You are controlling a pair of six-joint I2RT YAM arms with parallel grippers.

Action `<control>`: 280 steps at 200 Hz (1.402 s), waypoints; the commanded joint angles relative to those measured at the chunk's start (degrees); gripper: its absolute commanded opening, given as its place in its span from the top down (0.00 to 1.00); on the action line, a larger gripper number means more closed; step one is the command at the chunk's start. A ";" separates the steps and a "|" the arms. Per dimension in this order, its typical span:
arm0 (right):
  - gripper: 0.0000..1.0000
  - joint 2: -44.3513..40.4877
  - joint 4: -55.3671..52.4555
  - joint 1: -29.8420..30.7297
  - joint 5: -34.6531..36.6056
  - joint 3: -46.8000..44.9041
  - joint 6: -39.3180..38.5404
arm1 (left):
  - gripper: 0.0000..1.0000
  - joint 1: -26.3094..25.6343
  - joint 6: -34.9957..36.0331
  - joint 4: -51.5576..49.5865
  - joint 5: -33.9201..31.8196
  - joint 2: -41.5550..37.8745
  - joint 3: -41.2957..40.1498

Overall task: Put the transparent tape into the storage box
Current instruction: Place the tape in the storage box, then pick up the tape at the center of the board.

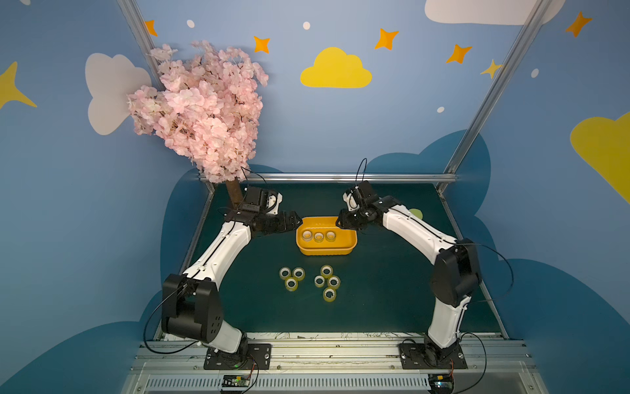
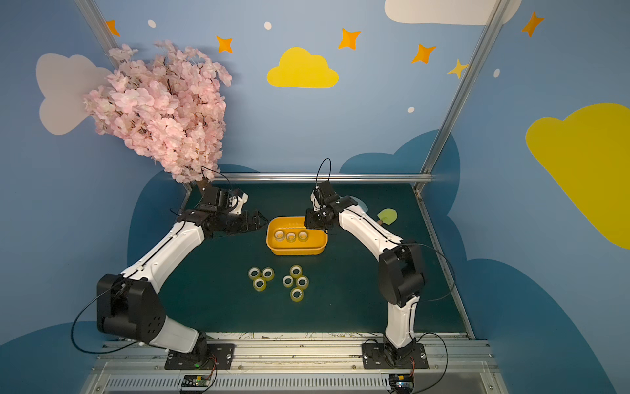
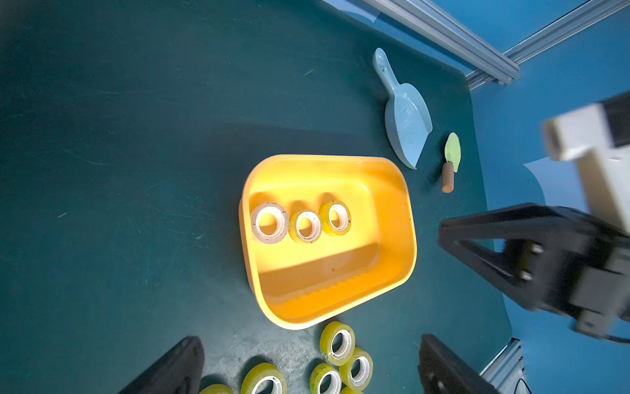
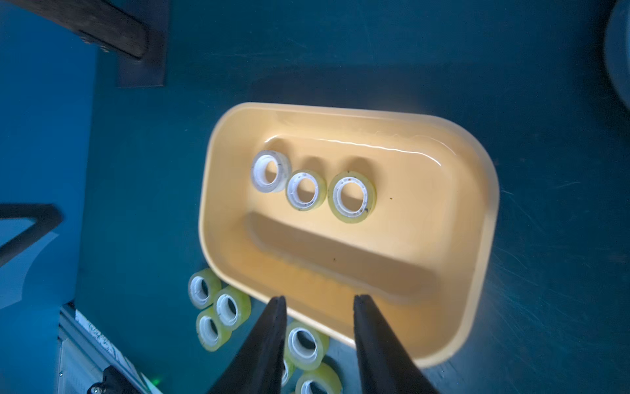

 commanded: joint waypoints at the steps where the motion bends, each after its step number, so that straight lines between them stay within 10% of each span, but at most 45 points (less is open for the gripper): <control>1: 0.60 -6.97 2.59 0.98 0.78 -7.22 -2.48 | 0.00 -0.02 0.54 -0.96 -0.10 0.83 1.31; 107: 0.59 -26.42 17.10 4.91 -1.37 -44.57 3.02 | 0.00 -0.07 1.23 -2.48 -0.95 3.61 2.37; 280: 0.59 2.50 5.22 14.91 11.31 -21.56 5.45 | 0.00 -0.05 1.16 -4.48 -1.31 5.05 3.78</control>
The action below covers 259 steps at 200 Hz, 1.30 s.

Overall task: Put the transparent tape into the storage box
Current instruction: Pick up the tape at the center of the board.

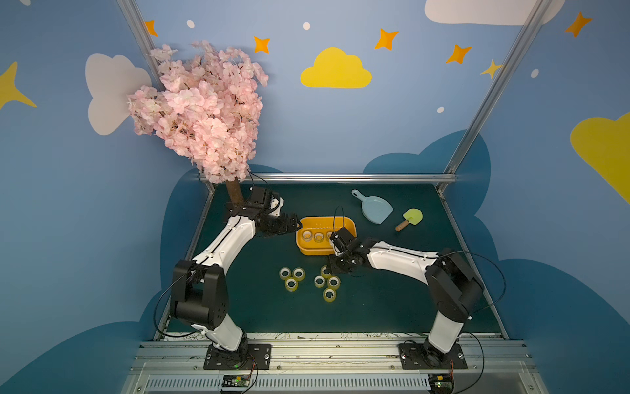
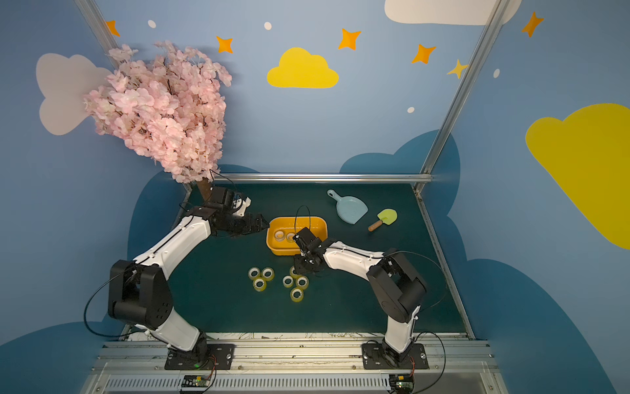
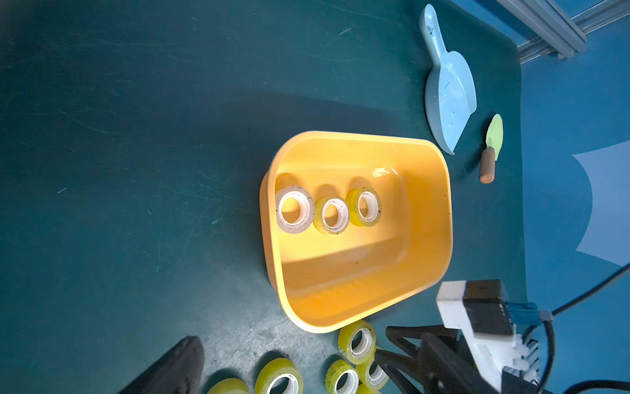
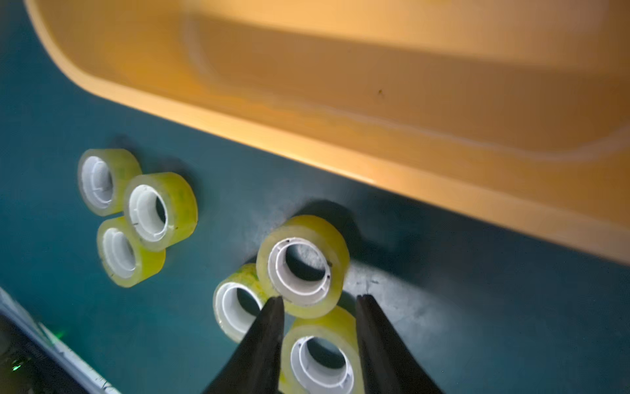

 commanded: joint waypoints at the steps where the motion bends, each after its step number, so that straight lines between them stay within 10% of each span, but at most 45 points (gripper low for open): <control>1: 0.59 2.88 -6.71 0.44 4.55 2.46 -0.94 | 0.00 -0.05 0.46 -0.87 0.33 -0.62 1.15; 116: 0.65 6.74 -7.59 1.25 7.38 2.92 0.23 | 0.00 -0.04 0.38 -0.70 0.59 -0.75 1.18; 202: 0.94 -5.63 -8.75 0.19 9.83 -0.93 -1.85 | 0.00 -0.04 0.61 -0.70 0.19 -0.75 1.07; 259: 0.93 -17.06 -11.48 -0.54 12.71 -0.92 -5.73 | 0.00 -0.05 0.44 -0.65 0.42 -0.87 1.07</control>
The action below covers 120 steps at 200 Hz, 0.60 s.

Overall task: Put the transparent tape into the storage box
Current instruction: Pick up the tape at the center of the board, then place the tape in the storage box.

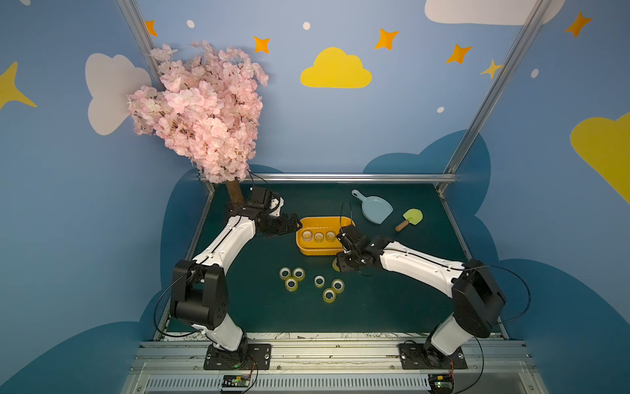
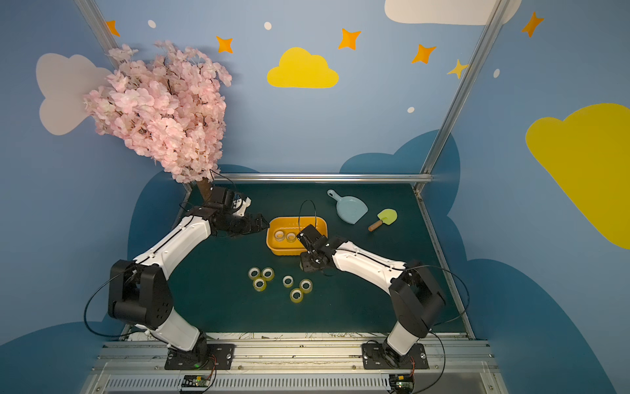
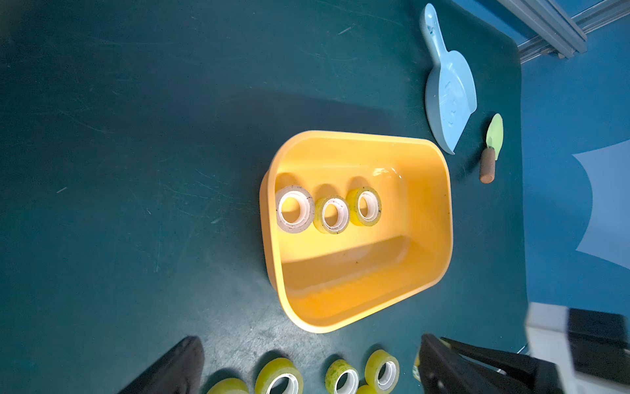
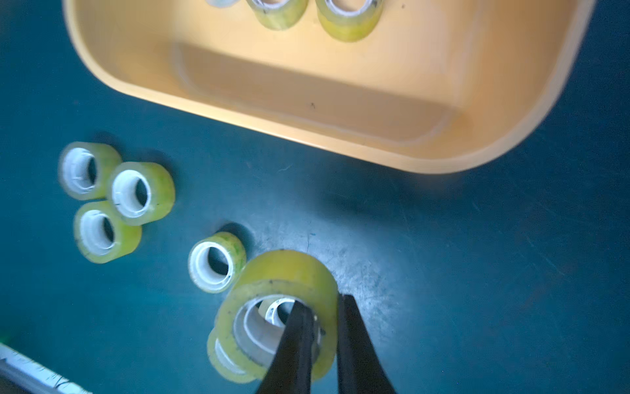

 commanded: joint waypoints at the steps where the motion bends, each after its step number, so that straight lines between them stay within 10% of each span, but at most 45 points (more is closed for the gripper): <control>1: 0.93 -5.17 -2.85 -0.77 3.04 0.14 -2.37 | 0.00 -0.04 0.45 -0.61 0.40 -0.87 1.07; 51: 0.88 -4.95 0.36 -4.60 7.34 4.66 -7.97 | 0.00 -0.04 0.32 -0.50 0.69 -1.06 0.98; 120: 0.91 16.57 -6.68 -12.61 2.22 24.26 -12.63 | 0.00 -0.08 -0.04 -0.15 1.44 -0.84 0.85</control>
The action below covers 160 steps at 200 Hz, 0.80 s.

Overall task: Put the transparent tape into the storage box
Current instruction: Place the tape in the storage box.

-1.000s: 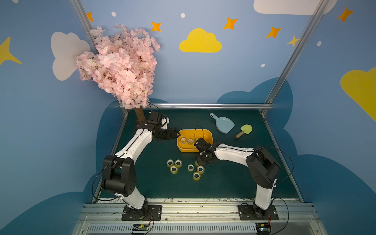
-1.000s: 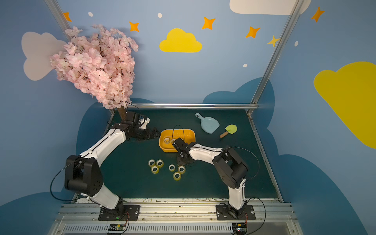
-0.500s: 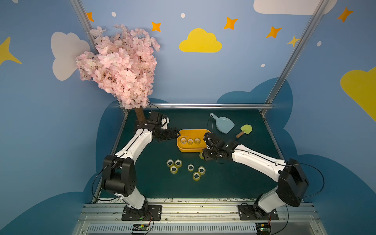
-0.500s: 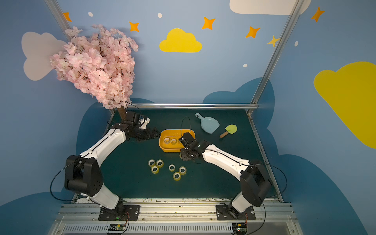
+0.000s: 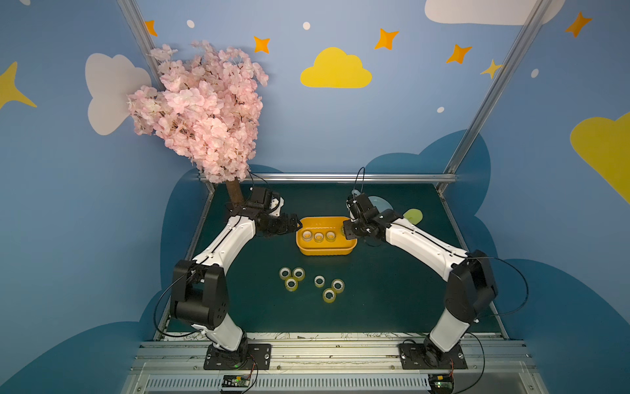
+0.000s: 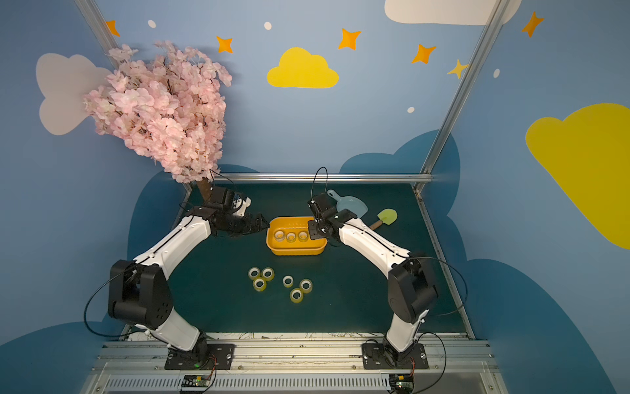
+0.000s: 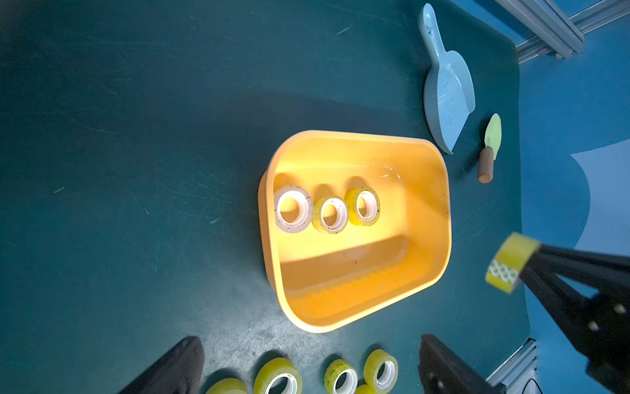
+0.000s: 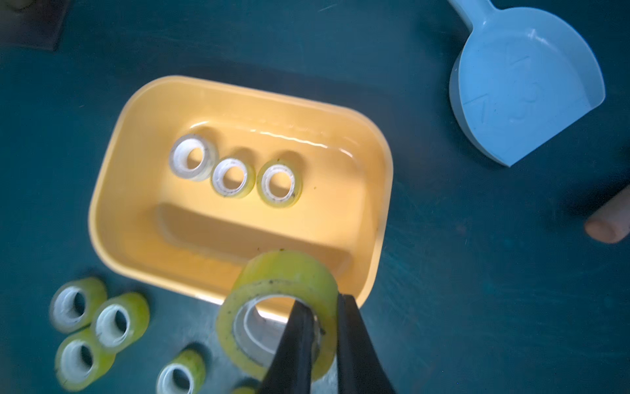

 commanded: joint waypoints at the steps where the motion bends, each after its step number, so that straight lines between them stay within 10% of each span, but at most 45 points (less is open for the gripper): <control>1: 0.91 6.79 -4.94 -1.78 -2.06 5.86 -2.35 | 0.00 -0.10 0.16 -0.19 1.21 -0.86 0.83; 74: 0.93 25.64 -14.30 -5.28 -4.44 22.46 -2.00 | 0.00 -0.06 -0.07 -0.02 1.61 -1.32 0.71; 122: 0.62 27.20 -14.30 -5.33 -5.55 23.14 -1.37 | 0.00 -0.08 -0.23 0.14 2.09 -1.41 0.71; 160: 0.58 23.01 -14.26 -4.78 -4.97 22.79 -1.85 | 0.00 -0.08 -0.16 0.00 1.92 -1.18 0.71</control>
